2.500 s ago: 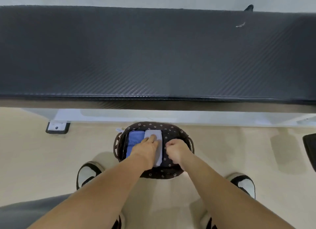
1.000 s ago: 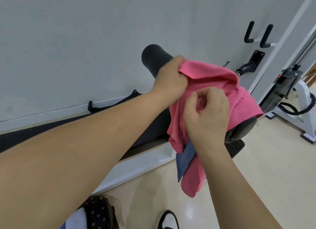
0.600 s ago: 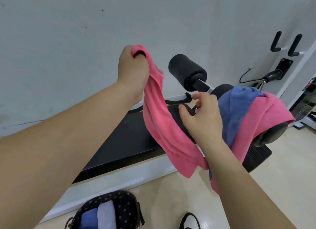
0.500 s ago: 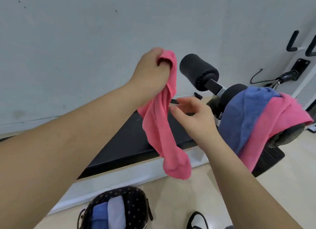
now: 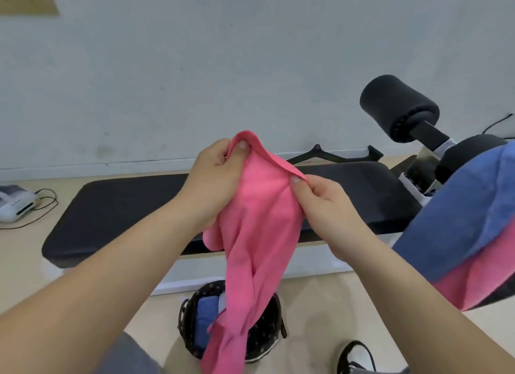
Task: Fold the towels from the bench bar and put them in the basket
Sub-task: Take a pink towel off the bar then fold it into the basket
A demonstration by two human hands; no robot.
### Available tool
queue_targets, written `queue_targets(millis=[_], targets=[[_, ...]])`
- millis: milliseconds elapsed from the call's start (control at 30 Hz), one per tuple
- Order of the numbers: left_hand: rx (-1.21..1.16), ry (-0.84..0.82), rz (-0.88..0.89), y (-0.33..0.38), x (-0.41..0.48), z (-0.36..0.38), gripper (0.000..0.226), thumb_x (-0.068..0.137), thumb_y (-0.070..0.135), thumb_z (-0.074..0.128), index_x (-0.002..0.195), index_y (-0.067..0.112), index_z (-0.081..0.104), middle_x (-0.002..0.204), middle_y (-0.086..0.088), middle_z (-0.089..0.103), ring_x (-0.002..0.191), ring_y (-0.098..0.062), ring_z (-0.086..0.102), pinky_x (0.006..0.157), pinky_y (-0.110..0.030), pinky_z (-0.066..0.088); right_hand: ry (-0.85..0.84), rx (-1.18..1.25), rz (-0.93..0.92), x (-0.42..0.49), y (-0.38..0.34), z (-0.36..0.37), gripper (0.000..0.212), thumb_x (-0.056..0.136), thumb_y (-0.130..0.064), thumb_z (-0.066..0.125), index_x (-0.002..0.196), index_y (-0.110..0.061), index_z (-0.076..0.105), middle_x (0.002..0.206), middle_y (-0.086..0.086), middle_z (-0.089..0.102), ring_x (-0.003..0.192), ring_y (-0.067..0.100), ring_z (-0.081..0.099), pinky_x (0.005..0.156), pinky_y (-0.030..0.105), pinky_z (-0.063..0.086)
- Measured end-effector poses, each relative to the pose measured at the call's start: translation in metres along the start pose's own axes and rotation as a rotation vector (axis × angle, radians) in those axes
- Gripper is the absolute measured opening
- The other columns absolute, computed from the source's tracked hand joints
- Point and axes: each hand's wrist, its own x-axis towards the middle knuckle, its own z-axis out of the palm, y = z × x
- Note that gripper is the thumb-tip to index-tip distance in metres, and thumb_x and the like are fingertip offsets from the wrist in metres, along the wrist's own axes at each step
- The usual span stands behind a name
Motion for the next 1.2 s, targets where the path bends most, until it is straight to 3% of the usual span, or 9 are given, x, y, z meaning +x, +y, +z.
queue_targets(millis=[133,267,367,433,600,767,933,1067,1200], targets=[[0.328,-0.038,0.049,-0.022,0.003,-0.011,0.021,0.092,0.027,0.068,0.112,0.025,0.063,0.097,0.016,0.066,0.081,-0.004,0.062,0.073,-0.026,0.047,-0.054,-0.046,0.043,0.005,0.005,0.012,0.064,0.098,-0.052,0.053,0.086,0.011,0.046,0.075,0.007,0.036,0.069,0.022,0.033,0.063,0.039,0.029],[0.442,-0.327,0.251,-0.023,-0.001,-0.006,0.074,0.084,0.009,0.065,0.148,0.039,0.042,0.129,0.019,0.059,0.114,0.002,0.060,0.090,-0.019,0.052,-0.143,-0.076,0.002,0.015,0.010,0.020,0.060,0.102,-0.044,0.056,0.090,0.014,0.053,0.077,0.006,0.043,0.071,0.021,0.036,0.063,0.036,0.027],[0.446,-0.483,0.217,-0.037,-0.001,0.000,0.048,0.081,0.002,0.055,0.118,0.026,0.070,0.100,0.009,0.073,0.086,-0.003,0.066,0.075,-0.026,0.055,-0.191,-0.147,-0.003,0.023,0.014,0.022,0.047,0.102,-0.034,0.062,0.079,0.007,0.063,0.067,0.006,0.043,0.063,0.019,0.037,0.055,0.029,0.029],[0.486,-0.463,0.161,-0.050,0.005,-0.001,0.029,0.080,0.005,0.050,0.094,0.014,0.074,0.083,-0.006,0.071,0.069,-0.009,0.058,0.064,-0.038,0.049,-0.208,-0.215,0.015,0.030,0.018,0.018,0.045,0.097,-0.038,0.069,0.073,0.000,0.062,0.063,0.003,0.045,0.061,0.013,0.040,0.055,0.027,0.031],[0.567,-0.254,0.179,-0.066,0.026,-0.017,0.028,0.089,0.003,0.043,0.075,0.015,0.064,0.069,-0.003,0.064,0.064,-0.011,0.055,0.058,-0.026,0.043,-0.395,-0.324,0.221,0.047,0.030,-0.003,0.047,0.084,-0.045,0.083,0.081,-0.002,0.065,0.071,0.007,0.059,0.067,0.013,0.055,0.063,0.031,0.040],[0.624,-0.038,0.246,-0.079,0.044,-0.037,0.028,0.088,0.005,0.043,0.072,0.019,0.061,0.066,0.004,0.061,0.067,-0.009,0.055,0.061,-0.031,0.044,-0.511,-0.339,0.372,0.060,0.055,-0.010,0.021,0.084,-0.020,0.085,0.099,-0.008,0.076,0.102,0.017,0.076,0.085,0.021,0.071,0.081,0.044,0.059],[0.641,0.129,0.260,-0.077,0.049,-0.055,0.027,0.089,0.007,0.043,0.079,0.017,0.066,0.074,0.002,0.065,0.074,-0.019,0.059,0.067,-0.038,0.049,-0.568,-0.695,0.440,0.063,0.073,-0.016,0.007,0.083,-0.020,0.079,0.083,-0.014,0.076,0.076,-0.001,0.070,0.073,0.016,0.062,0.068,0.033,0.051],[0.678,0.241,0.252,-0.082,0.051,-0.082,0.029,0.092,0.008,0.042,0.090,0.018,0.069,0.087,0.002,0.067,0.086,-0.022,0.060,0.074,-0.038,0.050,-0.602,-0.928,0.463,0.055,0.074,-0.040,0.015,0.084,-0.038,0.078,0.086,-0.024,0.078,0.082,-0.008,0.078,0.078,0.013,0.073,0.080,0.033,0.060],[0.923,0.139,0.129,-0.104,0.051,-0.108,0.028,0.093,0.010,0.043,0.101,0.024,0.066,0.101,0.000,0.065,0.095,-0.028,0.059,0.077,-0.044,0.051,-0.389,-0.985,0.448,0.044,0.091,-0.069,0.019,0.087,-0.032,0.072,0.074,-0.019,0.071,0.076,-0.005,0.071,0.076,0.019,0.067,0.072,0.034,0.055]])
